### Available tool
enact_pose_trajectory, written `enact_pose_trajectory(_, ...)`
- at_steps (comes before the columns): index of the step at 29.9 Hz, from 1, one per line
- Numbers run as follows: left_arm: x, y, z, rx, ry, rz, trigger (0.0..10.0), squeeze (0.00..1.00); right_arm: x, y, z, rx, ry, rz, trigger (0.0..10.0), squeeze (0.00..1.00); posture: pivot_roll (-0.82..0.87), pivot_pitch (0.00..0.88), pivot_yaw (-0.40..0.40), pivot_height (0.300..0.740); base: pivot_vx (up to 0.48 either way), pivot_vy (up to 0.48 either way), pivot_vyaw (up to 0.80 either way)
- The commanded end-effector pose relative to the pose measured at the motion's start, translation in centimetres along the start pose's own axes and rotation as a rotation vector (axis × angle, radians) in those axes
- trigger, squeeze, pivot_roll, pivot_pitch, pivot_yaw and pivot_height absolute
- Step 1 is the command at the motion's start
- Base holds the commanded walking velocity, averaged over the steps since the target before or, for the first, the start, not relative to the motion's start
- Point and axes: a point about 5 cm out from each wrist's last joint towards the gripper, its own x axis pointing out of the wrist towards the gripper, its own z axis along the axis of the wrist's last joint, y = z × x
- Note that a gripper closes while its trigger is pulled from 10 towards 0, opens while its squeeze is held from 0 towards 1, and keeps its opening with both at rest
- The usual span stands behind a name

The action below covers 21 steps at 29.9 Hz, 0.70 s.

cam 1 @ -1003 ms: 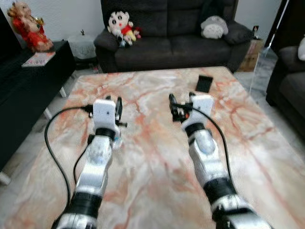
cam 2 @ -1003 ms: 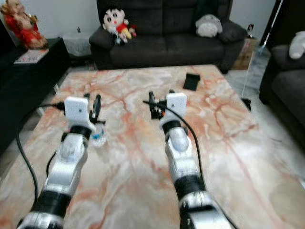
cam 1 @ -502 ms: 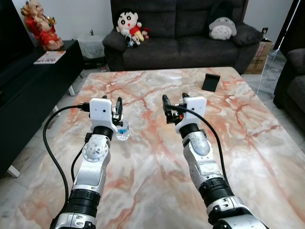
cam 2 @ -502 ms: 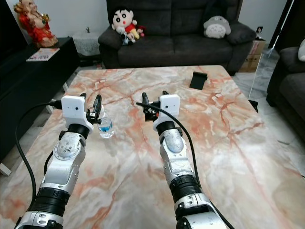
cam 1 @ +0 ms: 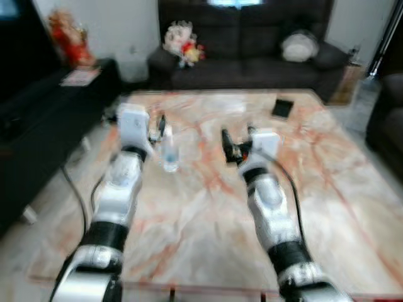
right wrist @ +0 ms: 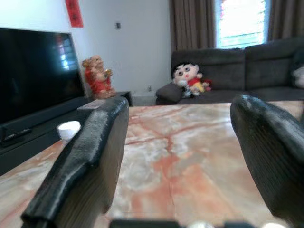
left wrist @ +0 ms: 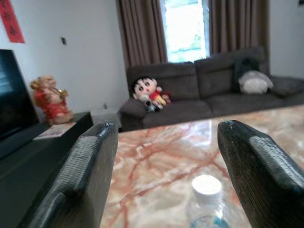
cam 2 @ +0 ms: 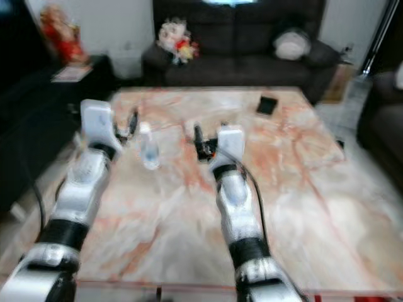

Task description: Picking trash to rubbish bin

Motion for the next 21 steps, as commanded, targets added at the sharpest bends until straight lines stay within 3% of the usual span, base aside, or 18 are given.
enact_pose_trajectory(1, 0.5, -0.2, 0.2, 0.034, 0.006, -0.006, 10.0, 0.00, 0.1, 0.2, 0.5, -0.006, -0.013, 0.003, 10.0, 0.00, 0.08, 0.027, 0.046, 0.740, 0.000, 0.000, 0.00)
enact_pose_trajectory(10, 1.0, -0.1, 0.6, 0.011, -0.007, -0.003, 10.0, 0.00, -0.1, 0.2, 0.6, -0.002, -0.005, 0.000, 10.0, 0.00, 0.08, 0.041, 0.047, 0.740, 0.000, 0.000, 0.00)
enact_pose_trajectory(15, 0.0, -0.5, -0.3, -0.016, 0.004, -0.011, 10.0, 0.00, -0.1, 0.2, 0.7, 0.001, -0.004, -0.002, 10.0, 0.00, 0.08, 0.043, 0.047, 0.740, 0.000, 0.000, 0.00)
enact_pose_trajectory(21, -0.1, -0.1, -0.2, -0.023, -0.004, 0.003, 10.0, 0.00, -0.1, 0.2, 0.7, 0.000, -0.002, 0.000, 10.0, 0.00, 0.08, 0.036, 0.046, 0.740, 0.000, 0.000, 0.00)
